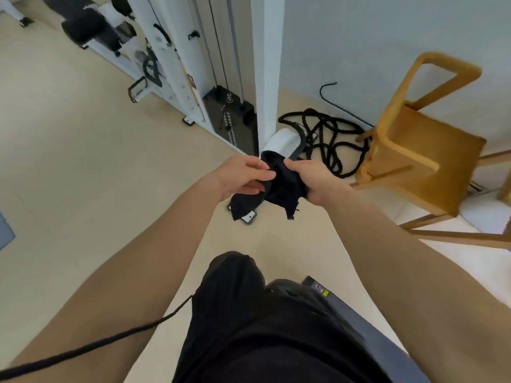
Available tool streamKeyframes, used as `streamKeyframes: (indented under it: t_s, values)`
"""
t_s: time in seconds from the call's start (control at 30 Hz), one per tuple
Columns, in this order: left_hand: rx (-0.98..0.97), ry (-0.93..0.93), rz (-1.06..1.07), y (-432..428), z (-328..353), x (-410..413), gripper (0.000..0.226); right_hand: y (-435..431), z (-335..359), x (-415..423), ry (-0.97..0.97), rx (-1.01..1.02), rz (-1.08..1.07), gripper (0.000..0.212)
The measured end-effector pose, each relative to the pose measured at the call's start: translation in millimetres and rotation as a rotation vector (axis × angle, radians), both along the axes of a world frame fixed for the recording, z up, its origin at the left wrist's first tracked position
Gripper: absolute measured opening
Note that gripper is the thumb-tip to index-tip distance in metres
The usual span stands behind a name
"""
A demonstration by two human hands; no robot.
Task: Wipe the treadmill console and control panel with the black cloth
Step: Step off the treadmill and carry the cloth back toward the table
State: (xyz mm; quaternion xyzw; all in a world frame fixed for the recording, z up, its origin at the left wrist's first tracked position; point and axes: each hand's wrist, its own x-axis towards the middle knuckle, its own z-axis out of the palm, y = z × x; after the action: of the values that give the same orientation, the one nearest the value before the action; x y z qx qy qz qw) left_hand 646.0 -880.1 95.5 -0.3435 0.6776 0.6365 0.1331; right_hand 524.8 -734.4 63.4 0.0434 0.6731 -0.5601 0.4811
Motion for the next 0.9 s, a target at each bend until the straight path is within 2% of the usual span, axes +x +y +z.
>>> streamKeyframes:
  t_s: [0.17,0.33,0.43,0.6,0.67,0.77,0.9]
  values:
    - [0.067,0.087,-0.189,9,2,-127,0.019,36,26,-84,-0.106,-0.092,-0.293,0.017]
    - [0.109,0.170,-0.463,65,2,-244,0.013,90,36,-152,-0.123,-0.112,-0.672,0.008]
    - [0.097,0.237,-0.594,110,8,-296,0.006,129,43,-180,-0.128,-0.159,-0.919,0.011]
    - [0.013,0.362,-0.855,188,20,-356,0.005,195,56,-205,-0.123,-0.206,-1.269,0.012]
    - [-0.043,0.414,-1.010,225,26,-370,0.017,225,58,-208,-0.122,-0.233,-1.399,0.014]
    - [-0.167,0.504,-1.252,287,31,-389,0.028,276,55,-207,-0.111,-0.283,-1.589,0.028]
    - [-0.140,0.532,-1.428,376,30,-408,0.013,354,49,-196,-0.098,-0.224,-1.741,0.012]
